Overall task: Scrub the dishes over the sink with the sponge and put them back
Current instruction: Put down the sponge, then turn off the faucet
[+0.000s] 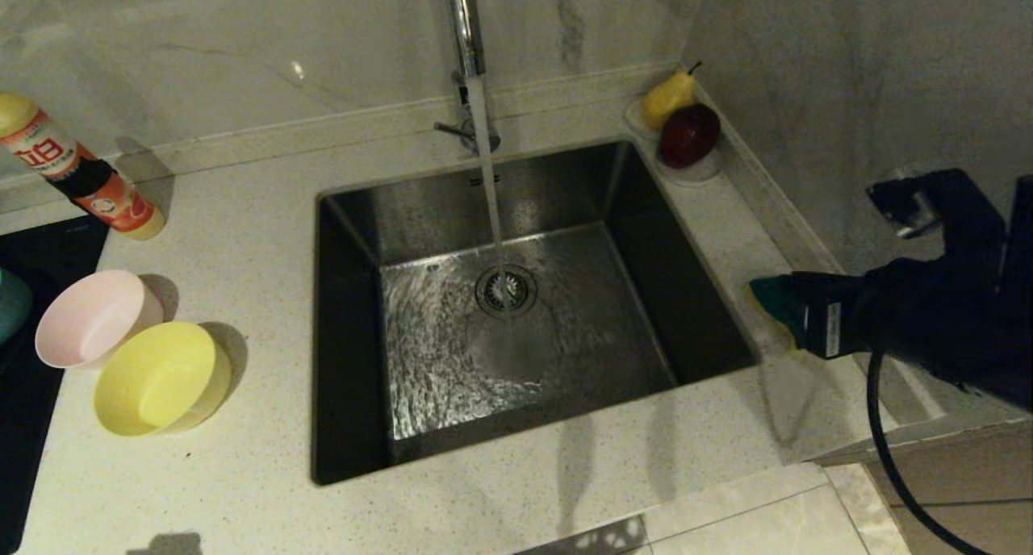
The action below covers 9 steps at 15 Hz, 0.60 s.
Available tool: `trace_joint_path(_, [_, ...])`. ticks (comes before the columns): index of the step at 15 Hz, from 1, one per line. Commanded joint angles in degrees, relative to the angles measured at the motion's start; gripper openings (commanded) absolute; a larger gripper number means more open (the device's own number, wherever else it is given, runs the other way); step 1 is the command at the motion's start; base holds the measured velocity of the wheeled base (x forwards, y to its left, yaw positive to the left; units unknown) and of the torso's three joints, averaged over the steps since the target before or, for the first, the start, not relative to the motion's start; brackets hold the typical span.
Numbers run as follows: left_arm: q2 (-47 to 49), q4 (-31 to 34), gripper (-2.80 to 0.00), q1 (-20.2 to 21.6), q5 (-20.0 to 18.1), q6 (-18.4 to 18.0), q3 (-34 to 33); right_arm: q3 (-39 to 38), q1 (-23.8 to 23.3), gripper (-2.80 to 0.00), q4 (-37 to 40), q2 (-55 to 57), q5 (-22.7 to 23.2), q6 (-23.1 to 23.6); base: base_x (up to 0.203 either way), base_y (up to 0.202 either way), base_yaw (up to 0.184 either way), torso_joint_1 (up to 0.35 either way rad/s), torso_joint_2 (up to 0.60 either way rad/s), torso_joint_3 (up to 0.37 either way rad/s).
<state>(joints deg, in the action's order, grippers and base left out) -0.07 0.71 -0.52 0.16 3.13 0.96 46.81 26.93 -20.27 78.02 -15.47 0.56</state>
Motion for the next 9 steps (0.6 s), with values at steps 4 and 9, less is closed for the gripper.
trace_joint_path(4, [-0.01, 0.0, -2.8, 0.0, 0.02, 0.03, 0.0, -6.16, 3.21, -2.8, 0.58, -18.11, 11.29, 2.73, 0.0, 0.0, 0.0, 0.0, 0.0, 0.0])
trace_joint_path(9, [-0.01, 0.0, -2.8, 0.0, 0.02, 0.03, 0.0, -14.7, -8.86, -2.8, 6.71, -36.05, 30.63, 4.78, 0.0, 0.0, 0.0, 0.0, 0.0, 0.0])
